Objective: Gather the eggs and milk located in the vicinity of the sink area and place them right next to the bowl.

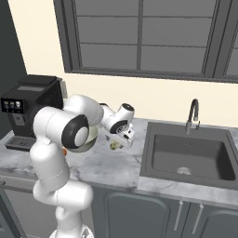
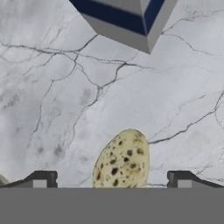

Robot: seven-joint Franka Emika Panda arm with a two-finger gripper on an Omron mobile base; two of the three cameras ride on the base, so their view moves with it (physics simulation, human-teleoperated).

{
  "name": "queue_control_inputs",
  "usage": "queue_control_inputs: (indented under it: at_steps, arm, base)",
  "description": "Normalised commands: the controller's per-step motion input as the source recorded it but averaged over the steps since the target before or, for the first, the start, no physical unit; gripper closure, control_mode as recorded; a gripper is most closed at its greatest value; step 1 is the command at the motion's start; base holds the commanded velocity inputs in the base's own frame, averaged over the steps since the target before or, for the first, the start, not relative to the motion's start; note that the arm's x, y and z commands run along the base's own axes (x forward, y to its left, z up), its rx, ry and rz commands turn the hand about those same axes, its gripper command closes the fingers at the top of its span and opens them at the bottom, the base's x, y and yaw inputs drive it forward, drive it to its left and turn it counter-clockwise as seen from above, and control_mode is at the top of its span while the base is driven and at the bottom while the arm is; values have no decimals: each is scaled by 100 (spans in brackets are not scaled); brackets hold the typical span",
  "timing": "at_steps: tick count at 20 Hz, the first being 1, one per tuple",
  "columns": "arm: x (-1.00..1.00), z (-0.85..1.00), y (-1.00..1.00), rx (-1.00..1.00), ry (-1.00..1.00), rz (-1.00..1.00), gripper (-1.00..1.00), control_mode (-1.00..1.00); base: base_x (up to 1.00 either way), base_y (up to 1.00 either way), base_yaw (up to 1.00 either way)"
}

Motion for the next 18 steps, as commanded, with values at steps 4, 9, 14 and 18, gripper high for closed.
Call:
queue_control_inputs:
  at_steps: [4,9,14,18]
  arm:
    - [0,-12,0,-2,5,0,-100,-100]
    - [3,-13,0,-4,4,0,-100,-100]
    - [9,-16,0,-7,4,0,-100,-100]
    - [8,-17,0,-8,6,0,-100,-100]
  base:
    - [0,0,0]
    - [0,0,0]
    - [0,0,0]
    - [0,0,0]
